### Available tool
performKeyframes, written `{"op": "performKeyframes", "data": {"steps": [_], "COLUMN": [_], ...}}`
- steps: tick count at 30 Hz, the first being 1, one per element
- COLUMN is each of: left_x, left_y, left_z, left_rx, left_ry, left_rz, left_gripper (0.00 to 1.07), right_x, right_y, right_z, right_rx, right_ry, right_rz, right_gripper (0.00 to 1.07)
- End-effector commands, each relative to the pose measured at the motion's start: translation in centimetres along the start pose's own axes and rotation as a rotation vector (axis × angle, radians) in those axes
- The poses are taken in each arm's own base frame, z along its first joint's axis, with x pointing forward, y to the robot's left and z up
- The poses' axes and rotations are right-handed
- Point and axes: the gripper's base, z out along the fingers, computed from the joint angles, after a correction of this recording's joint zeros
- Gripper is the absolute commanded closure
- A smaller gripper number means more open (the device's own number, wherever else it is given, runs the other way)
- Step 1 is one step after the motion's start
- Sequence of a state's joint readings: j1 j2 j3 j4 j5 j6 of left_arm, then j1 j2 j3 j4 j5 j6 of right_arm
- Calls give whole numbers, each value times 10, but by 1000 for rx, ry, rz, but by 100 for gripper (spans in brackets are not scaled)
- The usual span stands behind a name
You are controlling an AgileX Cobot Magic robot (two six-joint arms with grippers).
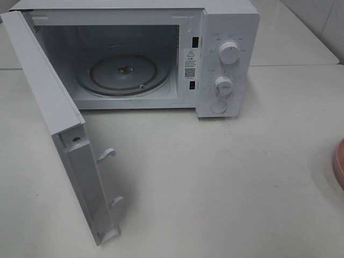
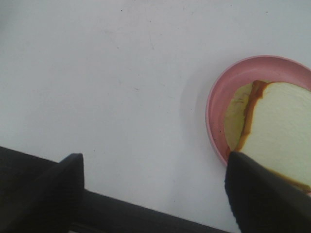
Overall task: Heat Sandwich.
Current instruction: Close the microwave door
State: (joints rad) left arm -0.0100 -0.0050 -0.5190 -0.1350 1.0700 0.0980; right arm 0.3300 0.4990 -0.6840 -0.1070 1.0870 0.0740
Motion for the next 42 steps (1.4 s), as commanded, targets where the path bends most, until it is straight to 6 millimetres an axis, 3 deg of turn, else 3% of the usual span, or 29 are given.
{"op": "performKeyframes", "data": {"steps": [1, 12, 23, 42], "left_x": [1, 1, 1, 1], "left_y": [-1, -1, -1, -1], "left_z": [-2, -2, -2, -2], "left_rx": [2, 2, 2, 2], "left_ry": [-14, -14, -14, -14], "left_rz": [-6, -6, -6, -6], "left_gripper": [9, 9, 9, 9], "right_x": [11, 61, 78, 79], "right_y": [-2, -1, 5, 6], "right_z": [-3, -6, -16, -17], "right_rx": [10, 73, 143, 144], "right_ry": [-26, -188, -406, -419], "right_rz": [1, 116, 185, 187], "right_gripper": [31, 31, 31, 31]}}
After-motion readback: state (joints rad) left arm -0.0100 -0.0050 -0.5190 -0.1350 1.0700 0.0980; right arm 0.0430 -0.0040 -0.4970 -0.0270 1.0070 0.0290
